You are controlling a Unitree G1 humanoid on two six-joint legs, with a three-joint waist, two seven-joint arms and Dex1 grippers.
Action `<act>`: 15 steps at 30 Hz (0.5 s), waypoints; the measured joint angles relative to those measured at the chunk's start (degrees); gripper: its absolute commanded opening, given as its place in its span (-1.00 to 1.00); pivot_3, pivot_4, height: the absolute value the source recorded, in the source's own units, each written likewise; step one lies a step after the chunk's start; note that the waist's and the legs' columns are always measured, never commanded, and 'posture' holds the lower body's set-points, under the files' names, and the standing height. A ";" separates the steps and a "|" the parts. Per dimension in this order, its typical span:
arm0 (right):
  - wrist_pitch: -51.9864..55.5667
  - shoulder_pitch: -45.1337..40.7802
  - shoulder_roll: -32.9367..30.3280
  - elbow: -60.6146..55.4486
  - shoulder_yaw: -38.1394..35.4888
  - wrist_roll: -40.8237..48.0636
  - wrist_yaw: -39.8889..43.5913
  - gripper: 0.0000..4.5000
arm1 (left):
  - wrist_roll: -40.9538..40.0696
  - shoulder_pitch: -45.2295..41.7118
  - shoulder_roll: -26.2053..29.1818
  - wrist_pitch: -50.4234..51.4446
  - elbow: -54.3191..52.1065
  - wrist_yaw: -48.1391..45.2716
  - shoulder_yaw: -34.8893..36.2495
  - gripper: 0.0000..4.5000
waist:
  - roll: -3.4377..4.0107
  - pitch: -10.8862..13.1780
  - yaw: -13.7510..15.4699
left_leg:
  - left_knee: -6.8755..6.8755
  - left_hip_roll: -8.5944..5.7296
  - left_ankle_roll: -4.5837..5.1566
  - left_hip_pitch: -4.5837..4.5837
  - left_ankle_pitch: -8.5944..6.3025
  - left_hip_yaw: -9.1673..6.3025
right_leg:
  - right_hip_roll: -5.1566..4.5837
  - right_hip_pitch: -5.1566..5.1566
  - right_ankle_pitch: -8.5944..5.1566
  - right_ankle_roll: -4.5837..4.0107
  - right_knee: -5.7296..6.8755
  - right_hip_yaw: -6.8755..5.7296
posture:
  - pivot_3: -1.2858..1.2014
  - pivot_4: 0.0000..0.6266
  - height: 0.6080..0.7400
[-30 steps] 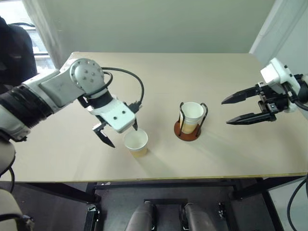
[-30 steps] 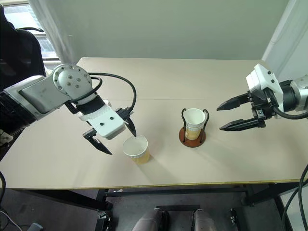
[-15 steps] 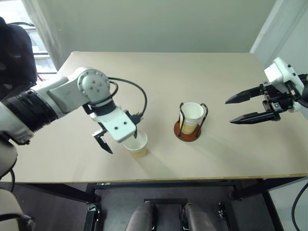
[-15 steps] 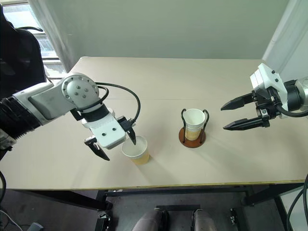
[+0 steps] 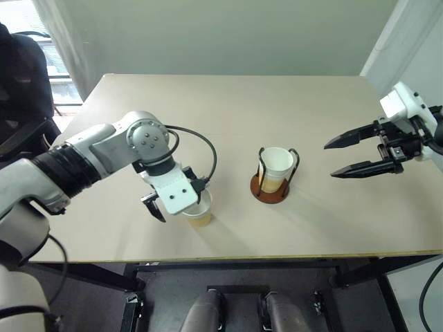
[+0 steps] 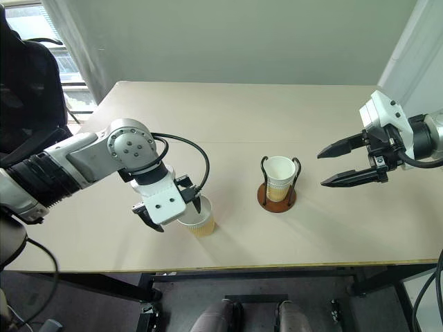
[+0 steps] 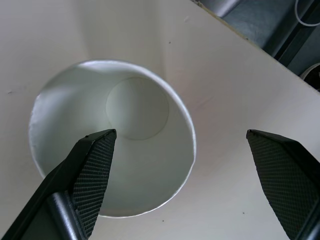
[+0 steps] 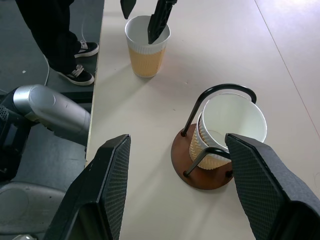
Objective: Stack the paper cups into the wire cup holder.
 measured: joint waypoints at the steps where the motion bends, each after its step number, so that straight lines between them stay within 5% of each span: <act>1: 0.00 0.00 0.00 0.00 0.00 -0.03 0.00 0.35 | 0.06 0.46 0.01 -0.28 -0.06 0.00 0.26 0.98 | 0.00 0.00 0.00 | 0.00 0.00 0.00 0.00 0.00 0.00 | 0.00 0.00 0.00 0.00 0.00 0.00 | 0.03 -0.52 1.00; 4: -0.02 -0.01 0.02 0.02 0.00 -0.06 0.00 0.35 | 0.07 1.15 0.02 -0.64 -0.59 0.00 0.23 0.76 | 0.00 0.00 0.02 | 0.00 0.00 -0.01 0.00 -0.01 -0.01 | 0.00 0.00 0.00 0.00 0.00 -0.01 | 0.03 -0.52 1.00; 15: -2.17 -0.04 0.59 1.56 0.01 -1.19 0.01 0.35 | -0.34 0.66 0.01 0.91 1.10 -0.01 -0.16 -0.94 | 0.00 0.00 0.02 | 0.00 0.00 -0.04 0.00 -0.03 -0.03 | 0.00 0.00 0.00 -0.01 0.01 -0.01 | 0.03 -0.52 1.00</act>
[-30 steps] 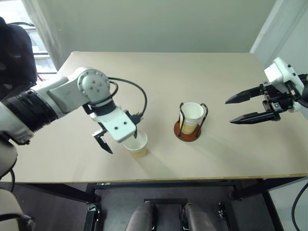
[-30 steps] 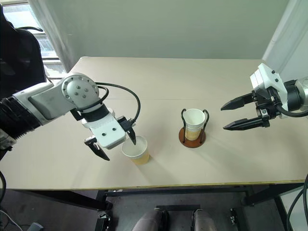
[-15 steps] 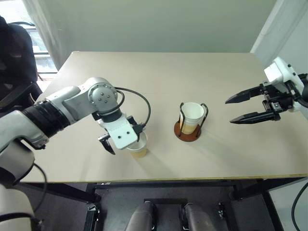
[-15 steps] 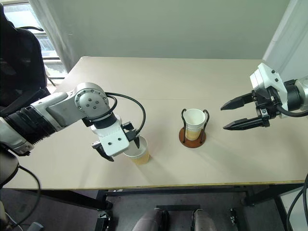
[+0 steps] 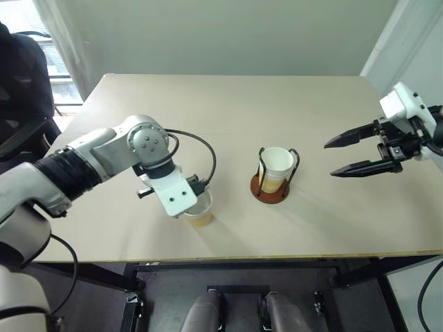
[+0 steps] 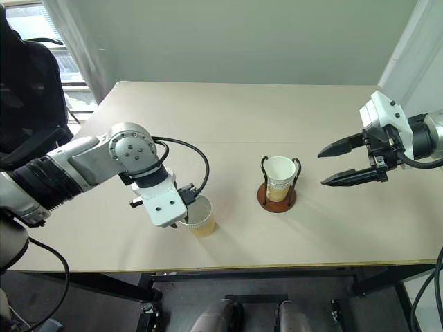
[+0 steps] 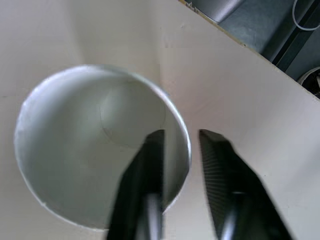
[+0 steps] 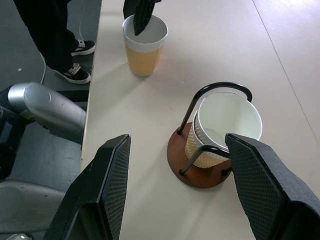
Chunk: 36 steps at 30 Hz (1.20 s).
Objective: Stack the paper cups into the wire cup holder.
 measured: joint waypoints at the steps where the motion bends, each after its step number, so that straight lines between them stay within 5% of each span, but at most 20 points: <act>1: -0.31 0.00 0.11 0.42 0.03 -0.07 0.00 0.35 | -0.04 -0.14 0.00 0.08 0.53 0.00 -0.01 -0.97 | 0.00 0.00 0.00 | 0.00 0.00 0.00 0.00 0.00 0.00 | 0.00 0.00 0.00 0.00 0.00 0.00 | 0.03 -0.52 1.00; 13: -3.24 -1.01 0.23 4.24 1.53 -1.35 0.00 0.35 | -2.67 -4.06 1.14 1.02 2.05 -0.01 -4.18 -0.97 | 0.00 0.00 0.00 | -0.04 0.00 -0.05 0.00 -0.03 -0.03 | 0.00 -0.01 -0.02 -0.03 -0.01 -0.02 | 0.03 -0.52 1.00; 26: -16.64 -4.24 2.84 19.82 2.49 -5.91 0.01 0.35 | -11.03 -11.51 -7.70 10.04 21.92 -0.03 2.48 -0.97 | 0.00 0.01 0.10 | -0.15 0.00 -0.09 -0.02 -0.08 -0.08 | 0.00 -0.03 0.00 -0.03 -0.01 -0.07 | 0.03 -0.52 1.00; 36: -22.14 -6.96 2.13 26.90 7.31 -6.24 0.01 0.35 | -6.34 -18.46 -16.08 8.00 40.22 -0.03 7.22 -0.97 | 0.00 0.01 0.38 | -0.31 0.00 -0.04 -0.06 -0.19 -0.09 | -0.01 -0.04 0.17 0.33 -0.18 -0.11 | 0.03 -0.52 1.00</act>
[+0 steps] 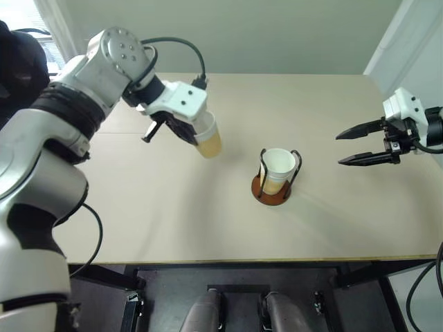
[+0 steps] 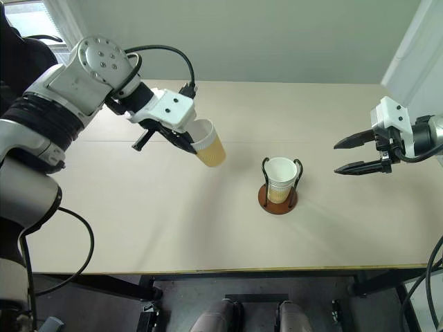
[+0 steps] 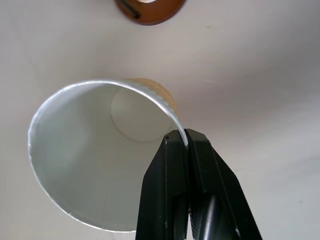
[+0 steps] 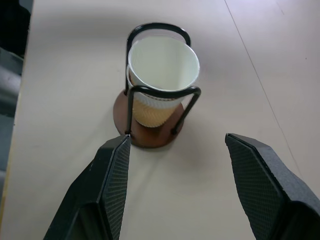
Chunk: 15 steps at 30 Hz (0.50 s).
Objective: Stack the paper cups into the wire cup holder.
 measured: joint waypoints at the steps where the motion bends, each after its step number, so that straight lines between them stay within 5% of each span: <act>1: -0.34 -0.28 -0.23 0.47 0.33 0.01 0.00 0.35 | 0.71 -0.48 -1.36 -0.18 1.79 -0.01 0.66 -0.97 | -0.01 0.01 0.06 | 0.00 0.00 0.01 -0.02 0.00 0.00 | 0.00 0.00 0.00 0.01 -0.02 -0.01 | 0.03 -0.52 1.00; 15: -0.42 -0.62 -3.54 0.94 2.67 1.18 0.00 0.35 | 6.38 -7.83 -17.23 1.01 13.48 -0.01 13.96 -0.97 | 0.00 0.04 0.52 | -0.09 0.04 0.05 -0.27 -0.18 0.09 | -0.02 0.03 0.18 0.33 -0.71 -0.03 | 0.03 -0.52 1.00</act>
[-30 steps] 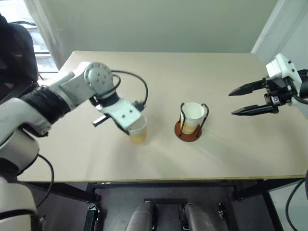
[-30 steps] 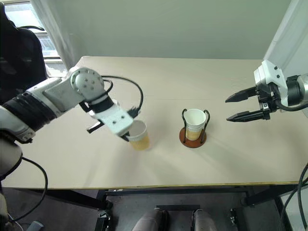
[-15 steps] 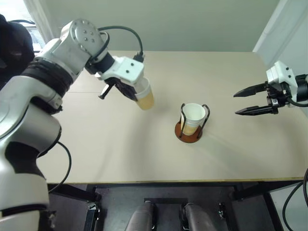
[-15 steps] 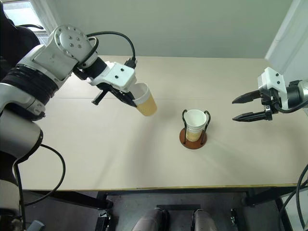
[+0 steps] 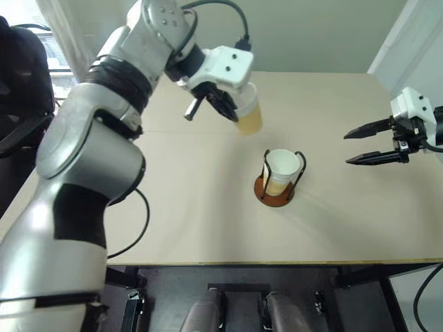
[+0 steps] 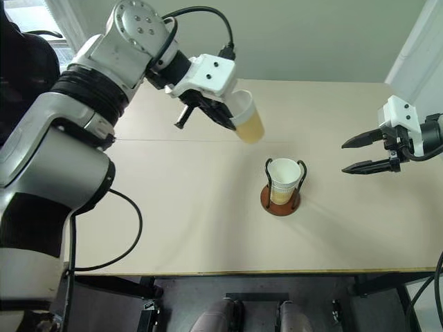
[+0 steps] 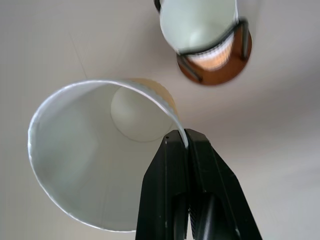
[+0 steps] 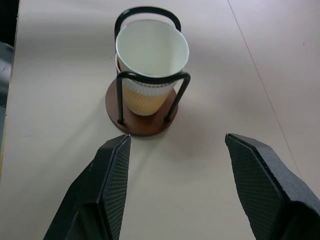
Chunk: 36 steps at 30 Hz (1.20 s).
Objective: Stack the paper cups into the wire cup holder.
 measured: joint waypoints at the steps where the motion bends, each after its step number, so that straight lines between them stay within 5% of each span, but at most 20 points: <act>1: 0.22 0.05 -0.51 -0.24 0.40 0.37 0.00 0.35 | 0.07 -0.49 -0.65 0.11 0.14 0.00 0.64 -0.97 | 0.00 0.00 -0.01 | 0.02 -0.01 -0.04 0.02 -0.04 0.05 | 0.03 -0.01 -0.01 0.01 0.00 -0.02 | 0.03 -0.52 1.00; 19: 2.58 1.47 -3.11 -3.08 1.51 3.09 0.00 0.35 | -0.04 -1.39 -6.68 1.48 -0.54 0.00 3.36 -0.97 | 0.02 0.01 0.15 | 0.46 0.05 0.33 0.09 -0.30 0.18 | 0.02 0.10 -0.01 0.14 0.23 0.05 | 0.03 -0.52 1.00; 36: 4.13 3.02 -4.37 -4.97 1.50 4.03 0.00 0.35 | -6.73 0.41 -6.06 2.89 -6.79 0.00 -4.64 -0.97 | 0.02 0.01 0.23 | 0.74 0.04 0.45 0.18 -0.26 0.23 | 0.00 0.21 0.08 0.26 0.47 0.07 | 0.03 -0.52 1.00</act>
